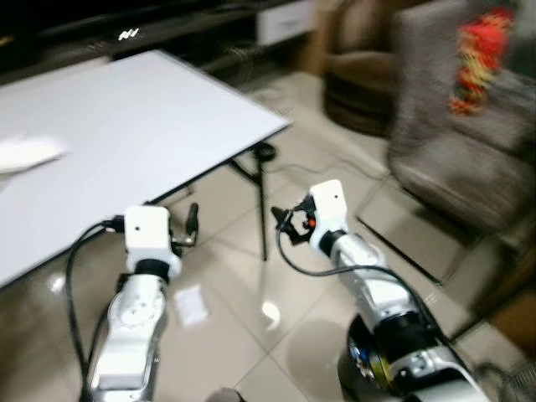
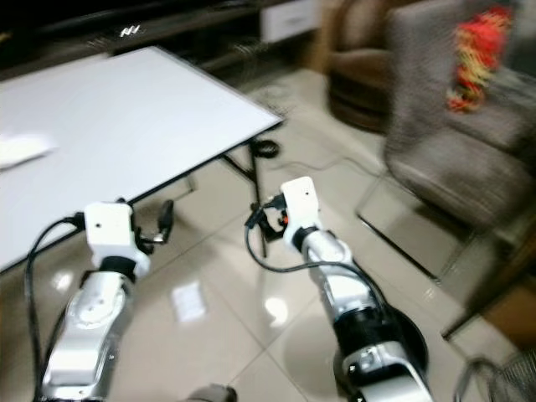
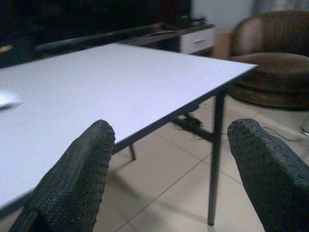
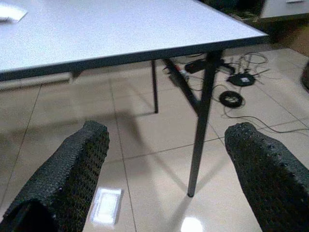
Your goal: Picking trash to rubbish bin
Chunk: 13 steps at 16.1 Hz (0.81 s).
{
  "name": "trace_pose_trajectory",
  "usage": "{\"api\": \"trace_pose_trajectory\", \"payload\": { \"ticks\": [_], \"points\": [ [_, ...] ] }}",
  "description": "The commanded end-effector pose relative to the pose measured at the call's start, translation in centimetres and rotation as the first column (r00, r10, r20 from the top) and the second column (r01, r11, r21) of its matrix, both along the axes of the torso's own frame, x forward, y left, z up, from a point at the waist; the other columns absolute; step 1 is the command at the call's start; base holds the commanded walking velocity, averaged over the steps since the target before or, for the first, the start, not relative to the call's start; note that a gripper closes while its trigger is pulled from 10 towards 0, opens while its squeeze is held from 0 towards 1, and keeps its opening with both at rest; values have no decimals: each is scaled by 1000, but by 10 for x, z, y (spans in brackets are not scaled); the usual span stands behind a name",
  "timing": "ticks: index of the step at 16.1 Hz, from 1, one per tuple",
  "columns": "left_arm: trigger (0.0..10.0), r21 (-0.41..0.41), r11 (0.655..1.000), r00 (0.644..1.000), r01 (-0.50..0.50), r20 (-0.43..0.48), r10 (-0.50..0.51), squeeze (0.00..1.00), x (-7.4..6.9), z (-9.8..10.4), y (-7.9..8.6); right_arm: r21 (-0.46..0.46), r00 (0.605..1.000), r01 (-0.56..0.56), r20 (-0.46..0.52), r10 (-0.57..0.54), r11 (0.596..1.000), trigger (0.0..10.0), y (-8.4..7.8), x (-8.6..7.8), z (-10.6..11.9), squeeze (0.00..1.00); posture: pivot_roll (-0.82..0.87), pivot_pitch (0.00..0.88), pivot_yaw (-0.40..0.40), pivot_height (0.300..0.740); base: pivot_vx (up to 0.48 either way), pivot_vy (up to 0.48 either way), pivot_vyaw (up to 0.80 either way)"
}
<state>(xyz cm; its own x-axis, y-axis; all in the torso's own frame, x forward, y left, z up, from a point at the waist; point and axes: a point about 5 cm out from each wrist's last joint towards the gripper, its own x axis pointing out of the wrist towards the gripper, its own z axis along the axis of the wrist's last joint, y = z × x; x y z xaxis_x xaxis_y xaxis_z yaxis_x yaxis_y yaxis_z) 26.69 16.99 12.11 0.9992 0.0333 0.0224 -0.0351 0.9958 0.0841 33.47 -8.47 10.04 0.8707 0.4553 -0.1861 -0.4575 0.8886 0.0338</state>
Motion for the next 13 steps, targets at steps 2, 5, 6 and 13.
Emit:
{"api": "trace_pose_trajectory", "payload": {
  "ticks": [2,5,6,13],
  "points": [
    [10000,6,999,999,-39,-3,39,0,1,-2,5,-3,1000,-21,17,21,1000,10000,4,4,4,0,25,22,5,740,0,0,794],
    [10000,-11,999,999,-53,9,53,0,5,-1,0,-21,999,-39,30,40,999,10000,7,7,7,0,16,24,-33,740,0,0,794],
    [10000,-19,997,997,-76,6,76,0,5,-3,2,-25,999,-41,30,42,999,10000,7,8,7,0,17,17,-42,740,0,0,794],
    [10000,-40,993,993,-109,30,111,0,12,4,7,-5,997,-49,60,50,999,10000,14,12,16,0,19,33,-31,740,0,0,793]
  ]
}}
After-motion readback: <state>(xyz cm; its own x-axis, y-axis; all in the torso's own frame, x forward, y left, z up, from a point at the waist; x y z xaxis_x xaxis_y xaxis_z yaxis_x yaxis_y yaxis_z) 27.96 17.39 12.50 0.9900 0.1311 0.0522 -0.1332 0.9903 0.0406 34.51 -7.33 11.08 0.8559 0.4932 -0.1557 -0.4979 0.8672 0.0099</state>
